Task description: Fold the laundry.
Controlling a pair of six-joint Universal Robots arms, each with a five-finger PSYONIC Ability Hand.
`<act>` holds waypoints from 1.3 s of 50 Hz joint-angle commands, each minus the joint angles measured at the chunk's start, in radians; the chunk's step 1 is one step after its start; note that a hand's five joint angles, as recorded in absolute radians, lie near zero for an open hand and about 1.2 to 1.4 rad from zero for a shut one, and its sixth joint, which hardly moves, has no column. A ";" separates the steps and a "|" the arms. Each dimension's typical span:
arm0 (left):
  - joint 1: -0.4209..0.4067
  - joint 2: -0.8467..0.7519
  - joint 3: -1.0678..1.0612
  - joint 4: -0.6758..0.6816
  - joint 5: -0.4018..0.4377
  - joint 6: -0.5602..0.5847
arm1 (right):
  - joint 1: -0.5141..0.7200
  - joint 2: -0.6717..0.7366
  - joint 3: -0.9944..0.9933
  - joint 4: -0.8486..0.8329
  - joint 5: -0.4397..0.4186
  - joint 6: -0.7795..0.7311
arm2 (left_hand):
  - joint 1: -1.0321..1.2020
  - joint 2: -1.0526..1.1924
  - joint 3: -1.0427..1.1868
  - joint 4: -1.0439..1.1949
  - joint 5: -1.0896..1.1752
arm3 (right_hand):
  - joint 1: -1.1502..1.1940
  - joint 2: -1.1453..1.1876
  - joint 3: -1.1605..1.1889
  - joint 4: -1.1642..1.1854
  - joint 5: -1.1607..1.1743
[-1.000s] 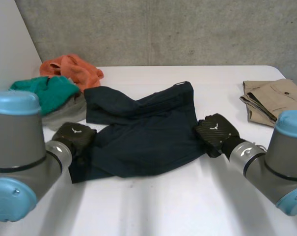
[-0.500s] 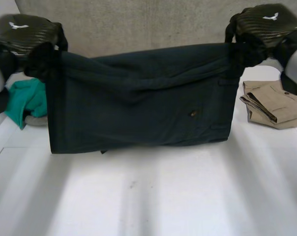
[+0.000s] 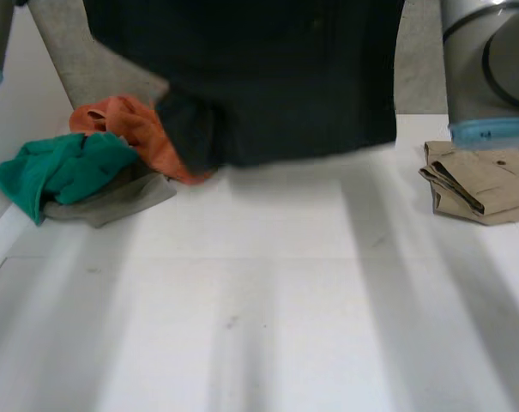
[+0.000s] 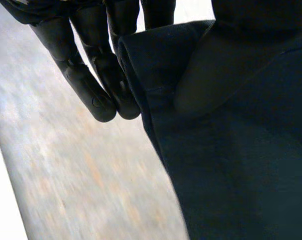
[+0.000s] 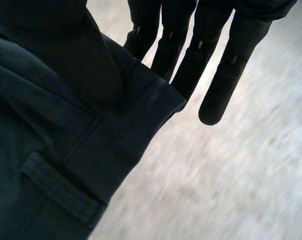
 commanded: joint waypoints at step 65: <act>-0.059 -0.002 -0.624 -0.286 0.123 0.442 | -0.115 -0.065 0.586 0.611 -0.159 -0.431 | 0.251 0.199 0.208 0.202 0.212 | 0.297 0.228 0.213 0.198 0.214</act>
